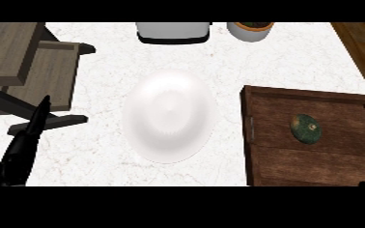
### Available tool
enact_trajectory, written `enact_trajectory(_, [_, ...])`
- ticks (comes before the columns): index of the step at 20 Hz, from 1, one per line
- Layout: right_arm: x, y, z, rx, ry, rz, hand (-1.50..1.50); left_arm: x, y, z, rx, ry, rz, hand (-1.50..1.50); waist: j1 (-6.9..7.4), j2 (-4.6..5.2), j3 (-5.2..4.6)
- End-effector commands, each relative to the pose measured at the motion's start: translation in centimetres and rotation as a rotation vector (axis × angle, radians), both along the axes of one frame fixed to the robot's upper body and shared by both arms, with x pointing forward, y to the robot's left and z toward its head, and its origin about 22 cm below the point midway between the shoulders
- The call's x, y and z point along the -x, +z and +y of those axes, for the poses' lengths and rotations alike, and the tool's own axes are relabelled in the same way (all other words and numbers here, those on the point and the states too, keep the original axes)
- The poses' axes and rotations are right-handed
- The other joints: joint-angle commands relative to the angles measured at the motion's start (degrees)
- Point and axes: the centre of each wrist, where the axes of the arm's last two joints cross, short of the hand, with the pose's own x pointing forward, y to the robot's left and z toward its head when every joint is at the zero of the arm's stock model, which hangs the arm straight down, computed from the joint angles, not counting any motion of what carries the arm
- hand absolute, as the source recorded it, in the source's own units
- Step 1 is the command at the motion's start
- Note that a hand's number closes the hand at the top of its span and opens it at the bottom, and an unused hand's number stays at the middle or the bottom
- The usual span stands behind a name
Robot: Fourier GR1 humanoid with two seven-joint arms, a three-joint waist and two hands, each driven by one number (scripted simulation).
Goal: Pick the squash from the tray and place it in the plate
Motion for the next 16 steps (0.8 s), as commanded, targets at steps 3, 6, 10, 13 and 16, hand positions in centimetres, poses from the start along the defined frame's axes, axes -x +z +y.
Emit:
enact_trajectory(3, [1.1,3.0,-2.6,0.275,0.077,0.282,-1.5,0.2,-0.3,-0.4,-0.016,-0.018,-0.015,0.0,0.49,0.09,-0.04])
enact_trajectory(6, [0.9,2.8,-3.0,0.279,0.081,0.363,-1.5,0.3,-0.2,-0.2,0.006,-0.027,0.01,0.0,0.73,0.06,0.04])
enact_trajectory(10, [-3.3,5.5,-3.1,0.365,0.107,0.476,-1.5,-0.6,-0.1,-0.8,0.0,-0.038,0.005,0.0,1.63,0.31,0.02])
enact_trajectory(13, [-3.8,5.3,-3.8,0.396,0.167,0.561,-1.5,0.1,-0.5,0.3,0.014,-0.044,0.0,0.0,1.41,0.19,0.03])
enact_trajectory(16, [-5.5,5.0,-3.5,0.403,0.215,0.618,-1.5,-0.1,0.1,0.7,-0.001,-0.049,0.01,0.0,1.43,0.17,0.05])
